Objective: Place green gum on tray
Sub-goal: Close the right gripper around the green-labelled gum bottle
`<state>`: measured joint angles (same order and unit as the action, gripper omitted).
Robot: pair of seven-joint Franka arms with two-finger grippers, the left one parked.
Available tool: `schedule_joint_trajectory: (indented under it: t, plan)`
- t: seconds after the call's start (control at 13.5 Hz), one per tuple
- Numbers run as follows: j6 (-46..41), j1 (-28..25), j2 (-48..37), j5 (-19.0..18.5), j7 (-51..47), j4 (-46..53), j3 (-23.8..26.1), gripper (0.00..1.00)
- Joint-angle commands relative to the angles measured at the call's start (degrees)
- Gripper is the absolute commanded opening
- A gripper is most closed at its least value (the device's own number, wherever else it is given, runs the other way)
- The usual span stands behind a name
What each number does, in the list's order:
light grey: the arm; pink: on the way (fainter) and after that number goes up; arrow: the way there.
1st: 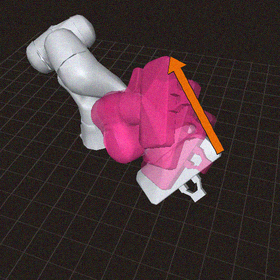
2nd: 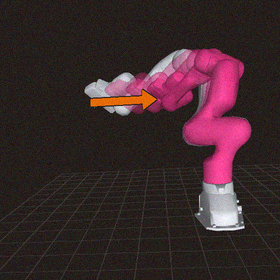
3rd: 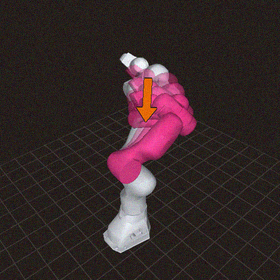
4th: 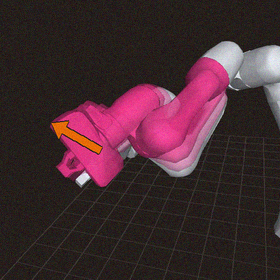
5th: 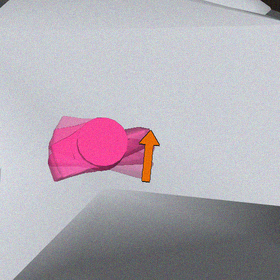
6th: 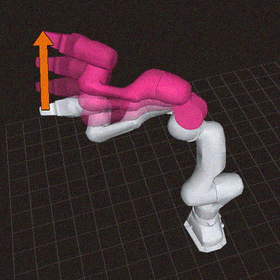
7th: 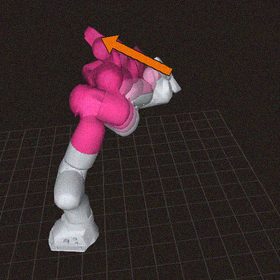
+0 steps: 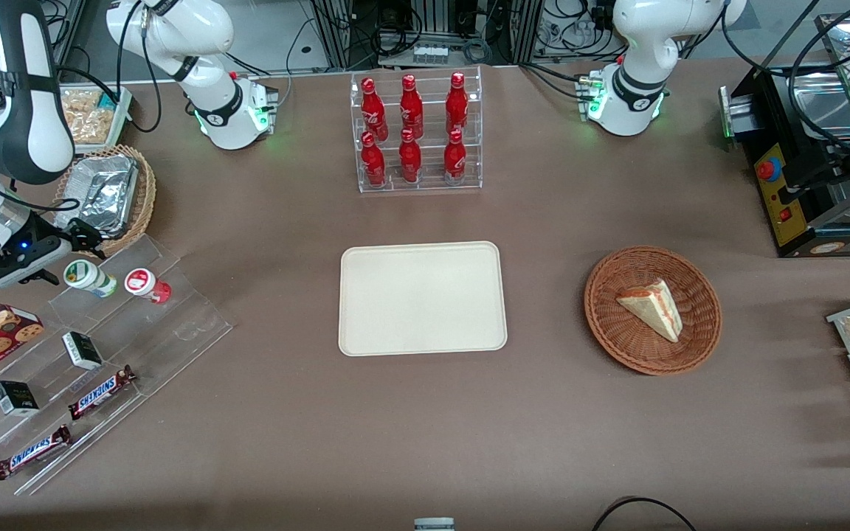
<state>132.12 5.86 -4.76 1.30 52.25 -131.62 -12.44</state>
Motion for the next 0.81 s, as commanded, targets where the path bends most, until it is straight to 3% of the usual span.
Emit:
schedule_joint_trajectory:
  t: [0.0, 0.15, 0.22, 0.44, 0.52, 0.74]
  plan:
    - [2.3, 0.3, 0.9, -0.9, 1.0, -0.4, -0.2, 0.99]
    - [2.4, 0.3, 1.2, -0.9, 0.9, -0.3, -0.2, 0.96]
    - [2.5, 0.3, 1.3, -0.9, 0.9, -0.3, -0.2, 0.83]
    - [2.7, -0.1, 1.4, -0.9, 0.9, 0.2, -0.2, 0.15]
    - [2.7, -0.2, 1.4, -0.9, 0.6, 0.4, -0.2, 0.01]
    - [1.6, -0.4, 1.7, -0.5, 0.1, 3.1, -0.1, 0.0]
